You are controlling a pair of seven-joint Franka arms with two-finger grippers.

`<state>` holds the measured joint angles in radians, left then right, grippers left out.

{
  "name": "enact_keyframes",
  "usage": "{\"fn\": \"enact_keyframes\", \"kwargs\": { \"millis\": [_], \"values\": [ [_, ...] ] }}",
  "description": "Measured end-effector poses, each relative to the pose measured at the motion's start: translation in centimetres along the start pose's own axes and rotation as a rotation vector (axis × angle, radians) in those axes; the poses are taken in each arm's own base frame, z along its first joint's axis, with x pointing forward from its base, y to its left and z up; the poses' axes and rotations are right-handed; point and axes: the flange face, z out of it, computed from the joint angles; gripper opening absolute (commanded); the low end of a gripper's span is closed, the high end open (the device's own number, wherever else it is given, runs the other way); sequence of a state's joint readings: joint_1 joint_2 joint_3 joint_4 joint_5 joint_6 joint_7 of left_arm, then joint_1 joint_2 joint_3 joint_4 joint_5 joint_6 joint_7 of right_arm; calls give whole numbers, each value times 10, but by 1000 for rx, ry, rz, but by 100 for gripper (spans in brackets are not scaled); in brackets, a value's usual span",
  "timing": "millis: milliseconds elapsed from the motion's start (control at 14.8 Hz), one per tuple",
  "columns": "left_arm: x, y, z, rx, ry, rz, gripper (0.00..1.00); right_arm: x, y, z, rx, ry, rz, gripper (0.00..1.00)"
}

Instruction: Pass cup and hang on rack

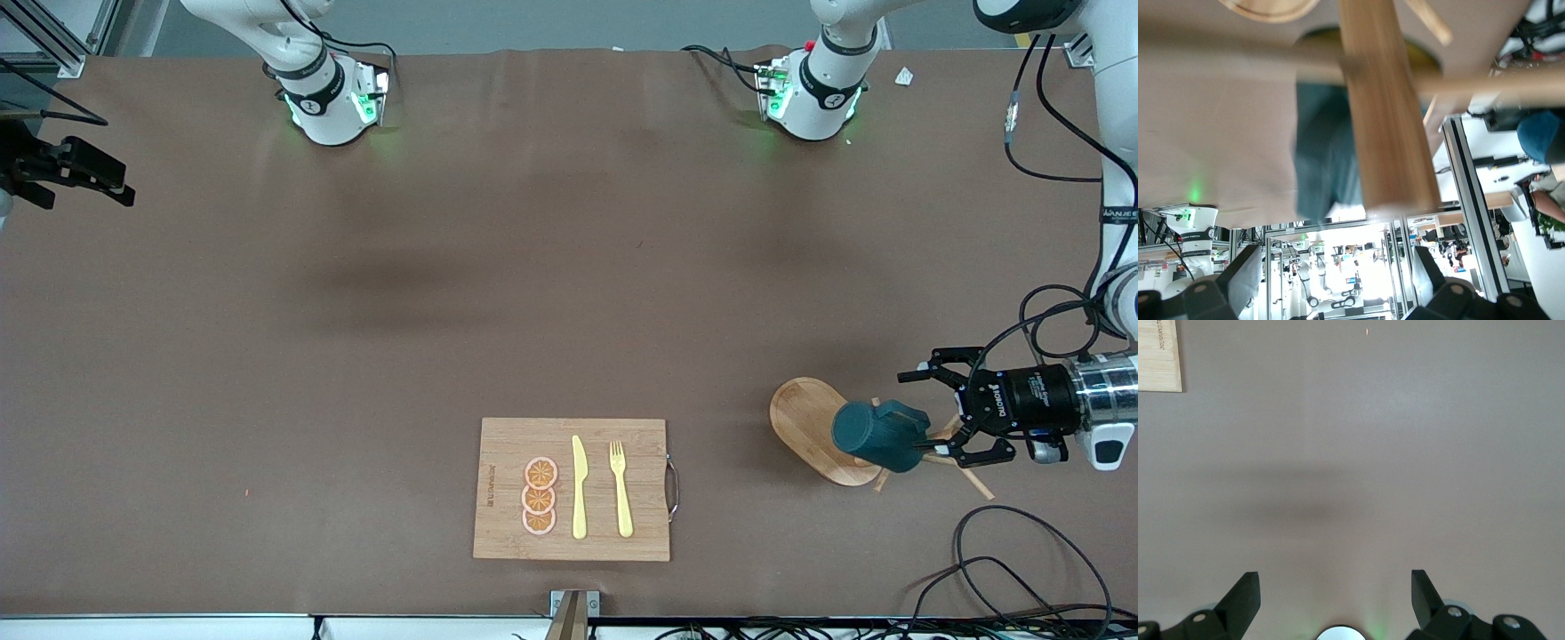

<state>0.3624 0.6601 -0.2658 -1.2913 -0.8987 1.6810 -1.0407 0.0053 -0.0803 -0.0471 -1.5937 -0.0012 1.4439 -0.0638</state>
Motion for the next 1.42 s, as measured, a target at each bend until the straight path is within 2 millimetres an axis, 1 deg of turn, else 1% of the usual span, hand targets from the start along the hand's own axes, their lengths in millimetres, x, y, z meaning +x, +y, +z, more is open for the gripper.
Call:
{"fn": "enact_keyframes", "kwargs": {
  "millis": [68, 203, 338, 541, 743, 811, 946, 1081, 1284, 1419],
  "values": [
    [-18, 2, 0, 3, 2, 28, 100, 0, 1, 0, 1, 0, 2, 100],
    [-61, 4, 3, 31, 37, 100, 100, 0, 1, 0, 1, 1, 3, 100],
    [-104, 1, 12, 86, 114, 185, 100, 0, 1, 0, 2, 1, 2, 100],
    [-164, -9, 35, 208, 306, 338, 100, 0, 1, 0, 2, 1, 2, 100],
    [-219, -22, 62, 369, 527, 603, 100, 0, 0, 0, 2, 1, 1, 100],
    [-233, -28, 66, 439, 599, 690, 100, 0, 0, 0, 1, 1, 0, 100],
    [-251, -42, 66, 579, 702, 809, 100, 0, 0, 0, 1, 1, 0, 100],
    [-267, -52, 57, 654, 747, 867, 100, 0, -1, -1, 1, 2, -1, 100],
    [-295, -69, 42, 734, 766, 976, 100, 0, -1, -1, 1, 2, -2, 100],
    [-304, -83, 33, 813, 789, 1030, 100, 0, -1, -1, 1, 2, -2, 100]
  ]
}}
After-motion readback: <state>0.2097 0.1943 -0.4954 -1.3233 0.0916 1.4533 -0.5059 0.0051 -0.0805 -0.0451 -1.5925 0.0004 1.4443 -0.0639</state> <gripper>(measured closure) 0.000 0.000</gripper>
